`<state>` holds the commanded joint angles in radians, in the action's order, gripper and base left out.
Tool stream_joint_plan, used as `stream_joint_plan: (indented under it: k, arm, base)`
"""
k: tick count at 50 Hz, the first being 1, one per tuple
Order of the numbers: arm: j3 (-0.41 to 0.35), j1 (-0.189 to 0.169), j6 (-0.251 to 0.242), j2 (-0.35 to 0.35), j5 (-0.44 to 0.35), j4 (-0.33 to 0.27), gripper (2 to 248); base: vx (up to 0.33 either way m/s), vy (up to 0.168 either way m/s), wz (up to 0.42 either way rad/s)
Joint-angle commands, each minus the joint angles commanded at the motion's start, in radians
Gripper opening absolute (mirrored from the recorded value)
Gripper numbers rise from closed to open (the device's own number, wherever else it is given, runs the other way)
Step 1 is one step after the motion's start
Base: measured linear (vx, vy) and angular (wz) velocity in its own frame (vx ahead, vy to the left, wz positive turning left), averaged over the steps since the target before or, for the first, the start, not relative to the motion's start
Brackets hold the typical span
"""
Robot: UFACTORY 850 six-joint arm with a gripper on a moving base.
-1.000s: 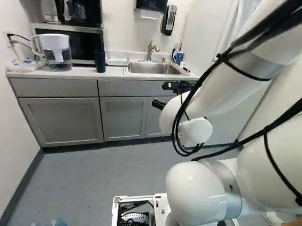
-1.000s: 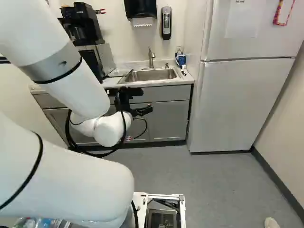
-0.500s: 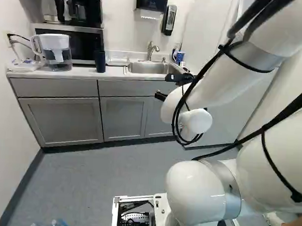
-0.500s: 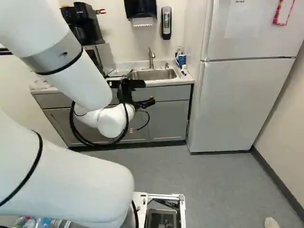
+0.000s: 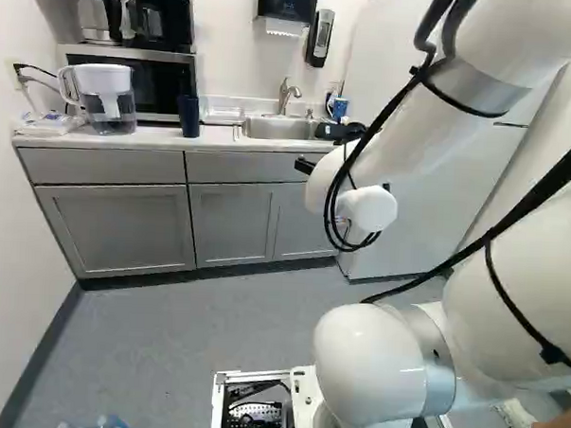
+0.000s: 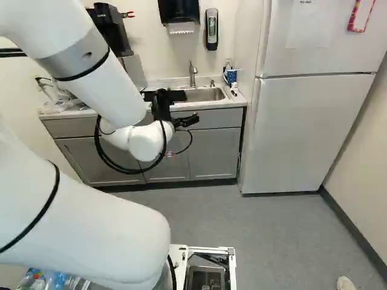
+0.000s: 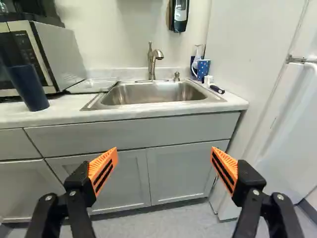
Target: Rinse the cup and place it in the tray
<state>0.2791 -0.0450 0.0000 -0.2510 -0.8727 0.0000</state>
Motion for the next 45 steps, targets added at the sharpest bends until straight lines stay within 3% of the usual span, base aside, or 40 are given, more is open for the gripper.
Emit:
stream_joint_plan:
  k: [45]
  arm:
    - [0.142,0.004,0.0,0.043,0.0,0.0,247]
  base:
    - [0.0,0.0,0.0]
